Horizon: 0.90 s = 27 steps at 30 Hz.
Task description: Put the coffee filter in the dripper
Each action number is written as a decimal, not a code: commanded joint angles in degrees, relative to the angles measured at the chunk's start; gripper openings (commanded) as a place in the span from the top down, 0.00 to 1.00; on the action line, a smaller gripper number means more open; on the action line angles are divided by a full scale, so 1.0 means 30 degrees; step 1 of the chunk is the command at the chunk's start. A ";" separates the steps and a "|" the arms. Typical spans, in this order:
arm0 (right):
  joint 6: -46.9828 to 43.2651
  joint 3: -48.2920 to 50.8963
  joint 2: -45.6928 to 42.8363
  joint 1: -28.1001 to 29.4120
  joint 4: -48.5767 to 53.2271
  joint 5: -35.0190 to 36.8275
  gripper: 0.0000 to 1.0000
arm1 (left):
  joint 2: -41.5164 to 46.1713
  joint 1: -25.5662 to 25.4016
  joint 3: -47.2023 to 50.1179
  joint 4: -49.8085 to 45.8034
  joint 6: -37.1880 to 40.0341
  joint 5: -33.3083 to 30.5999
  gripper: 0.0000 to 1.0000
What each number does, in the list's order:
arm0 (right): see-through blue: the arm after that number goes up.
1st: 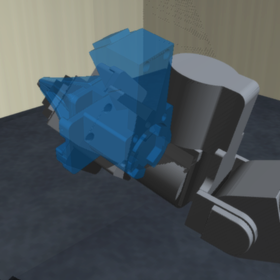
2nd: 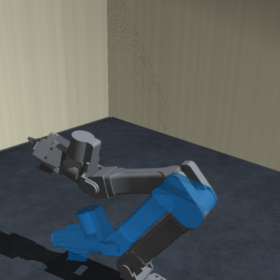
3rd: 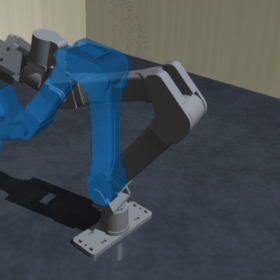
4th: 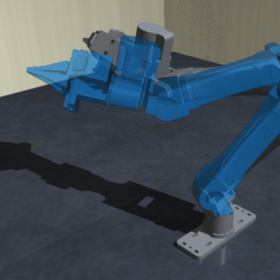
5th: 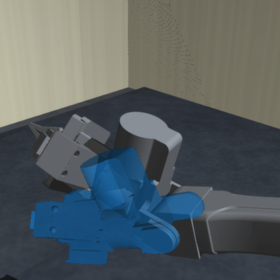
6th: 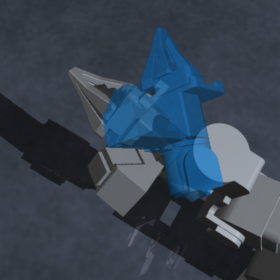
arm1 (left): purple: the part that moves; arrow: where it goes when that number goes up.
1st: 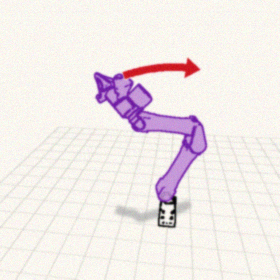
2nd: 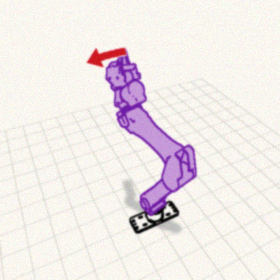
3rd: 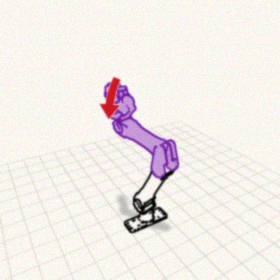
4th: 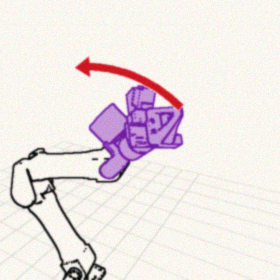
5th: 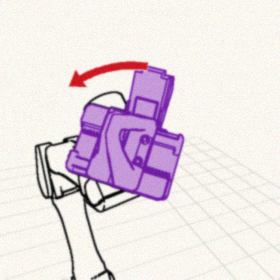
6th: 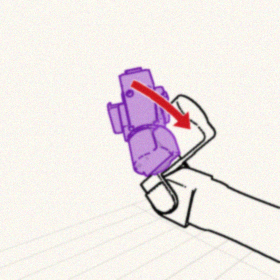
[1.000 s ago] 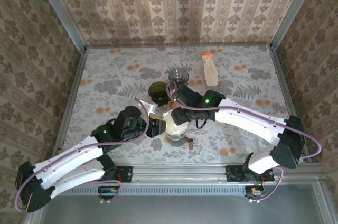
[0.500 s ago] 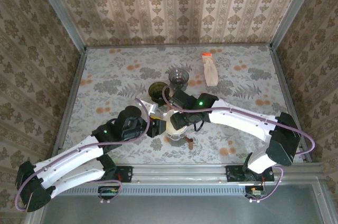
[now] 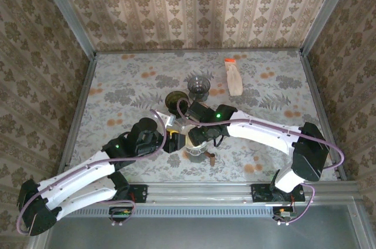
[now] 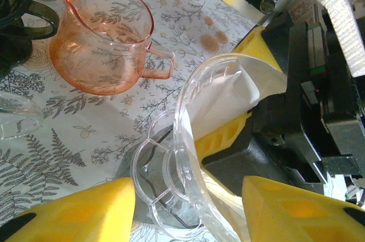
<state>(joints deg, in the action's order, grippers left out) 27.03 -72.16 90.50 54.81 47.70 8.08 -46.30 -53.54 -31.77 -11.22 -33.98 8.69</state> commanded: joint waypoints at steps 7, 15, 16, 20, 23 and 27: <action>0.0335 0.0700 0.0661 0.0115 0.0272 0.0384 0.32 | 0.1762 0.0198 0.0277 -0.0159 -0.0347 -0.0378 0.36; 0.0509 0.0791 0.0769 0.0159 0.0183 0.0531 0.32 | 0.0784 0.0182 0.0422 0.0340 -0.0476 0.0187 0.41; 0.0513 0.0791 0.0771 0.0184 0.0138 0.0538 0.32 | 0.0619 0.0194 0.0452 0.0375 -0.0506 0.0206 0.43; 0.0463 0.0792 0.0498 0.0240 -0.0183 0.0505 0.32 | 0.0190 0.0183 0.0380 0.0277 -0.0496 0.0239 0.48; 0.0324 0.0639 0.0001 0.0247 -0.0385 0.0697 0.31 | 0.0112 0.0184 0.0310 0.0170 -0.0452 0.0224 0.50; 0.0257 0.0513 -0.0977 0.0247 -0.0579 0.1129 0.30 | 0.0193 0.0208 0.0335 0.0109 -0.0473 0.0167 0.51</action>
<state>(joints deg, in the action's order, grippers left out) 27.62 -71.61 89.93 55.18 46.50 8.99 -45.65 -53.47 -30.76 -10.15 -35.27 9.02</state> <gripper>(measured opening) 0.703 0.495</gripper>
